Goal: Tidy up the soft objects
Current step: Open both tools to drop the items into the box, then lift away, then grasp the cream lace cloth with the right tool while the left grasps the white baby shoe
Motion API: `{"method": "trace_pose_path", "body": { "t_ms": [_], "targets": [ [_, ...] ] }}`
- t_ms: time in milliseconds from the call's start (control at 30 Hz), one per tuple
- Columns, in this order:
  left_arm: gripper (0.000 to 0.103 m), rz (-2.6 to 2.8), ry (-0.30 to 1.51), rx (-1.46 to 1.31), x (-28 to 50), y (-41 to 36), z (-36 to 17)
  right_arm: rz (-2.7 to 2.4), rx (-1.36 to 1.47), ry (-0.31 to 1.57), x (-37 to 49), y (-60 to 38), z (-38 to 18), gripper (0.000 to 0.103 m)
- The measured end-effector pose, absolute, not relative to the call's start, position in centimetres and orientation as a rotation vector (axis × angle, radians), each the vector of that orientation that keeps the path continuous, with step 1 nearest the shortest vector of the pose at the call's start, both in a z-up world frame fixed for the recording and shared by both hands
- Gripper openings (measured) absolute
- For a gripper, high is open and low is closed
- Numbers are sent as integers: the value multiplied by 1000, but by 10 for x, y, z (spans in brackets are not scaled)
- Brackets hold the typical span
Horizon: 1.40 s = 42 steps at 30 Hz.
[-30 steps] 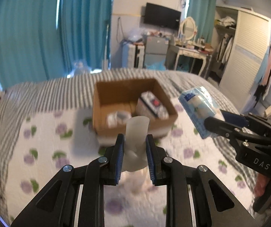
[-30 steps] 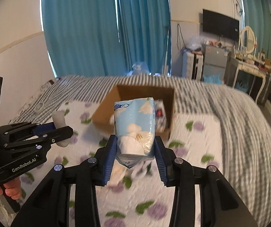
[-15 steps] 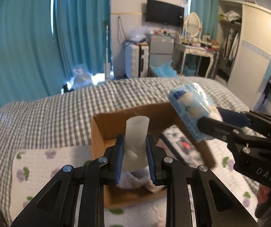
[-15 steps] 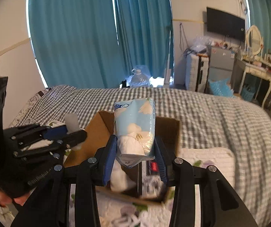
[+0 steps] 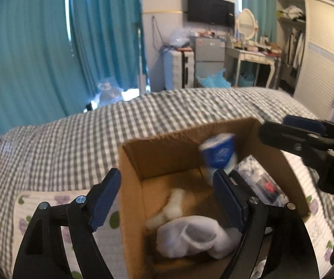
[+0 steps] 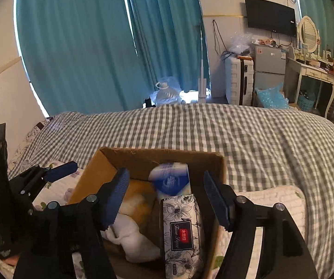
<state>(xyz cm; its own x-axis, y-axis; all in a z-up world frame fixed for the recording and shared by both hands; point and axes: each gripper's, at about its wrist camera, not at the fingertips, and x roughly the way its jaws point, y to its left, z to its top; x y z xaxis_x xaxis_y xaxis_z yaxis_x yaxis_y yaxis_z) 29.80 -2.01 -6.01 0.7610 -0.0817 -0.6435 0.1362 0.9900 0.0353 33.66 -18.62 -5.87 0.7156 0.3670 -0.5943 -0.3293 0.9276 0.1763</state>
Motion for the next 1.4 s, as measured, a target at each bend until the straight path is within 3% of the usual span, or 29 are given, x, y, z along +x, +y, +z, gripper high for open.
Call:
{"method": "trace_pose_path", "body": {
  "t_ms": [300, 567, 700, 967, 1400],
  "targets": [
    [82, -79, 532, 99, 220, -14, 33, 346, 25, 561, 263, -215, 27, 75],
    [84, -30, 390, 54, 131, -2, 109, 343, -19, 468, 153, -235, 106, 103],
    [84, -4, 382, 36, 97, 5, 114, 343, -70, 452, 106, -236, 115, 103],
    [84, 0, 510, 15, 69, 24, 62, 389, -92, 523, 60, -226, 65, 103],
    [84, 39, 724, 65, 72, 36, -85, 409, -82, 835, 94, -161, -110, 103]
  ]
}}
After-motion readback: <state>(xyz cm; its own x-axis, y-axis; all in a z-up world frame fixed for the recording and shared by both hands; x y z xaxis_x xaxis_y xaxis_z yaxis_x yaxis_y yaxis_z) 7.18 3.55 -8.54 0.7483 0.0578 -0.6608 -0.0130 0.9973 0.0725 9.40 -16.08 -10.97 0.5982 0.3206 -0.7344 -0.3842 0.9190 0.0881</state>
